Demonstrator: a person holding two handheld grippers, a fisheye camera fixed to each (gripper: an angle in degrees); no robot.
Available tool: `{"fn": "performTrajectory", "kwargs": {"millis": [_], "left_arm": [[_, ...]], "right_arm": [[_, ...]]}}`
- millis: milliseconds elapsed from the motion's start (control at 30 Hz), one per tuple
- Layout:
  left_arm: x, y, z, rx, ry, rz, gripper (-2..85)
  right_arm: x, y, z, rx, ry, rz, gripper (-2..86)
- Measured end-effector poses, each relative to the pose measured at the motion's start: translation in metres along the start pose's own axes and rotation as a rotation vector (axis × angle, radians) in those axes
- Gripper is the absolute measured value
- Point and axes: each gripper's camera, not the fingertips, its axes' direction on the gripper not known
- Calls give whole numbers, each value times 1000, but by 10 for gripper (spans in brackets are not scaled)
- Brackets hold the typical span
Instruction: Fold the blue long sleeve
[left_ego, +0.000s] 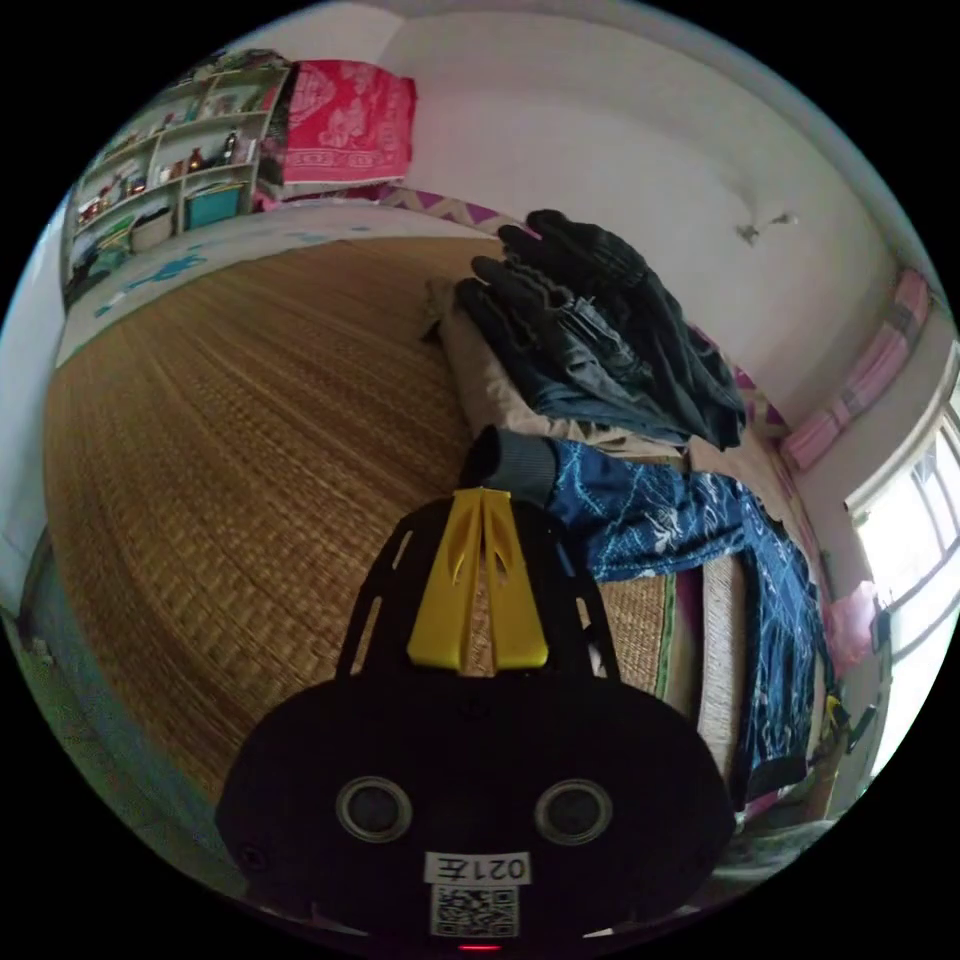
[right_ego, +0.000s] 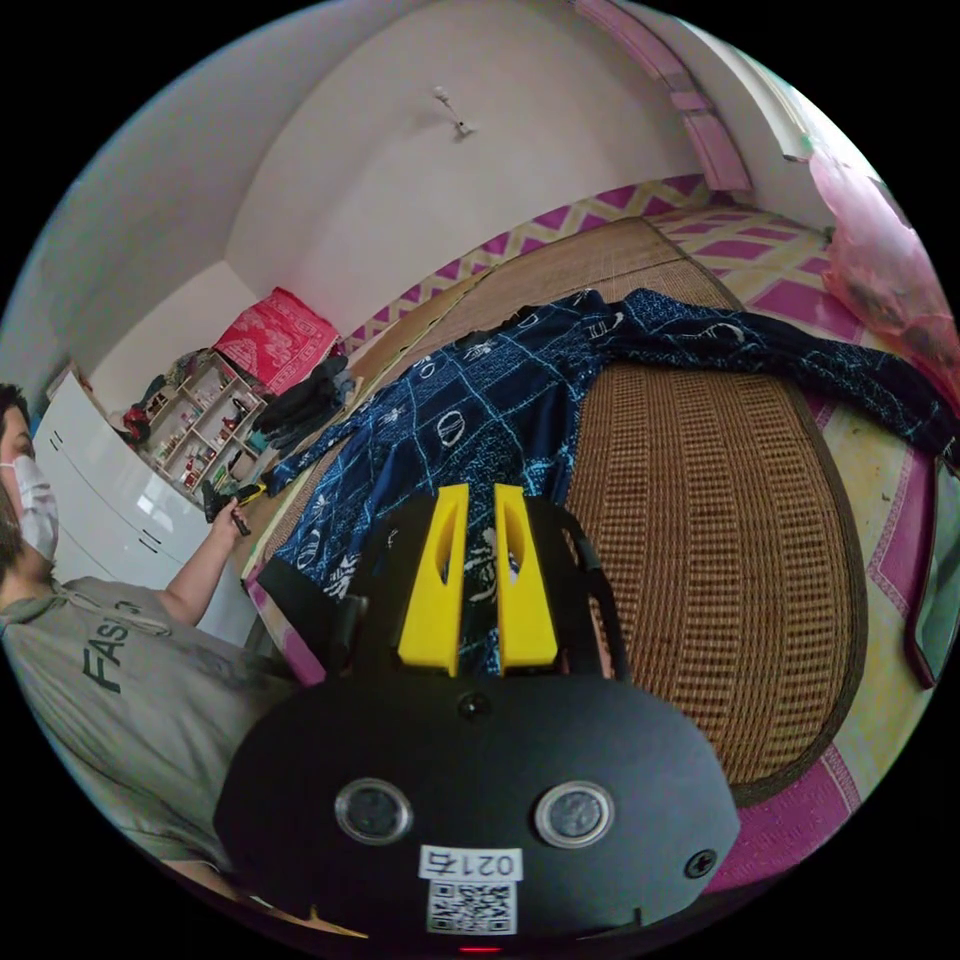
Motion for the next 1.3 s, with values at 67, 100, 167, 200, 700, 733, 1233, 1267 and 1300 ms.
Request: {"fn": "performTrajectory", "kwargs": {"millis": [67,100,167,200,700,733,1233,1267,1300], "left_arm": [[2,-3,-3,14,38,20,-8],[3,-5,-5,27,52,20,-8],[6,-7,-5,37,48,47,-5],[8,-9,-3,35,26,46,0],[24,-25,64,-128,247,-60,7],[27,-25,64,-125,248,-55,4],[158,2,86,-82,139,39,-9],[173,3,82,-61,160,39,-9],[189,4,76,-37,187,35,-9]], "right_arm": [[-3,1,0,2,3,-1,54],[-5,2,1,3,3,-1,54],[-8,5,1,5,2,1,55],[-9,7,2,3,2,5,55],[-42,22,20,-20,7,23,46],[-45,22,21,-23,13,17,44],[-179,75,130,-247,673,-460,12],[-185,81,135,-248,714,-492,6],[-191,86,140,-248,753,-516,4]]}}
